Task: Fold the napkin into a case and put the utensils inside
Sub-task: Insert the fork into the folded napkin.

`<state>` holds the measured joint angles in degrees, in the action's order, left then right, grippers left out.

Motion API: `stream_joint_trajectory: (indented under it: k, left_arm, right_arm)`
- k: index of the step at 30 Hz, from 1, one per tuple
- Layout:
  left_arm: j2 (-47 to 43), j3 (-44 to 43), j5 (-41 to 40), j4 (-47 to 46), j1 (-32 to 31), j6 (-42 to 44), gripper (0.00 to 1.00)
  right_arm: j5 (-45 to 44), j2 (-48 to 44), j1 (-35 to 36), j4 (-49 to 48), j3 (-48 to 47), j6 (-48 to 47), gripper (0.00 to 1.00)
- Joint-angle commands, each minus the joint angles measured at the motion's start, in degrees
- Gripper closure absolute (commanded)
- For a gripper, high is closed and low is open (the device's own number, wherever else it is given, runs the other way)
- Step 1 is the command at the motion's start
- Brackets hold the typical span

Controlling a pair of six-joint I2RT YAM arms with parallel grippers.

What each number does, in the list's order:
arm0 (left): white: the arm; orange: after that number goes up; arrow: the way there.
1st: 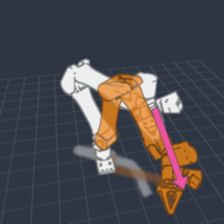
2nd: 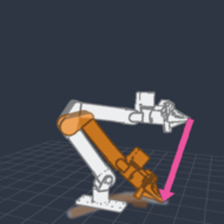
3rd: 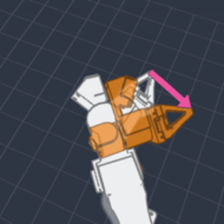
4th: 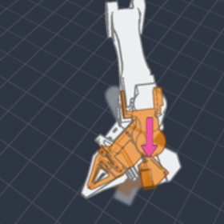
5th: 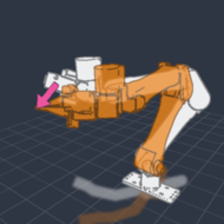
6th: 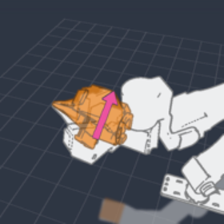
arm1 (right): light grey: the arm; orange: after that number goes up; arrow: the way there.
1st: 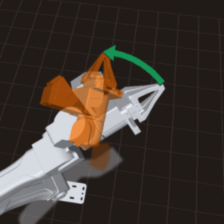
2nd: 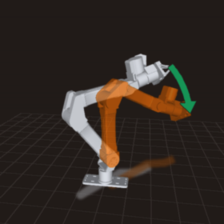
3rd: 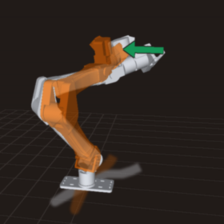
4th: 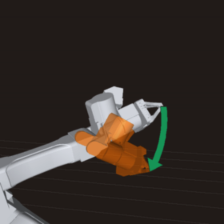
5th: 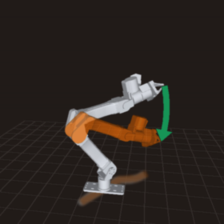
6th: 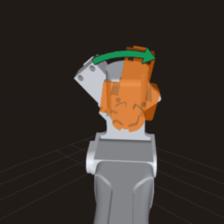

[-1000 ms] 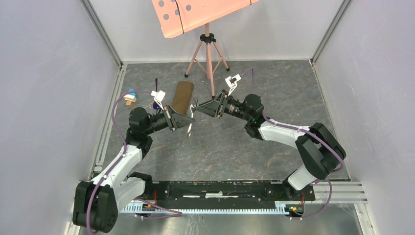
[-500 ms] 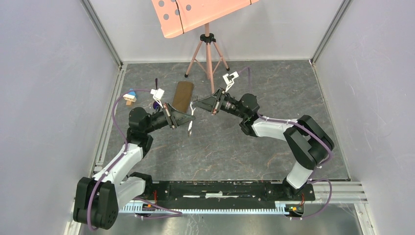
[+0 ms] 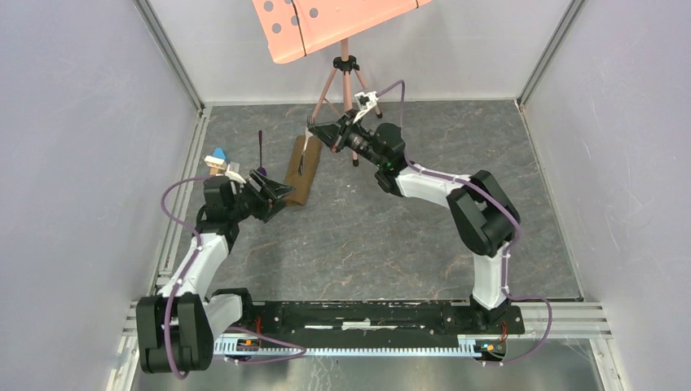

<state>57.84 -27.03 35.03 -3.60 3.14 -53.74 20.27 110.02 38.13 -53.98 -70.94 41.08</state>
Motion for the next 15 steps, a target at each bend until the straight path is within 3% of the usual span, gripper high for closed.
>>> stream_joint_trajectory:
  k: [1,7,15]
  left_arm:
    - [5.9,-5.4,-6.0,10.1,0.0,5.8,0.23]
    - [14.7,-9.9,-14.0,14.4,-2.5,7.1,0.18]
    - [18.4,-5.4,-18.7,4.5,-2.5,-6.5,0.34]
  right_arm:
    - [-5.8,9.0,-1.3,3.8,-11.2,-9.0,1.0]
    - [-7.0,21.1,-1.5,9.4,-28.3,-12.6,1.0]
    - [-9.8,33.4,-1.9,15.9,-45.5,-14.9,1.0]
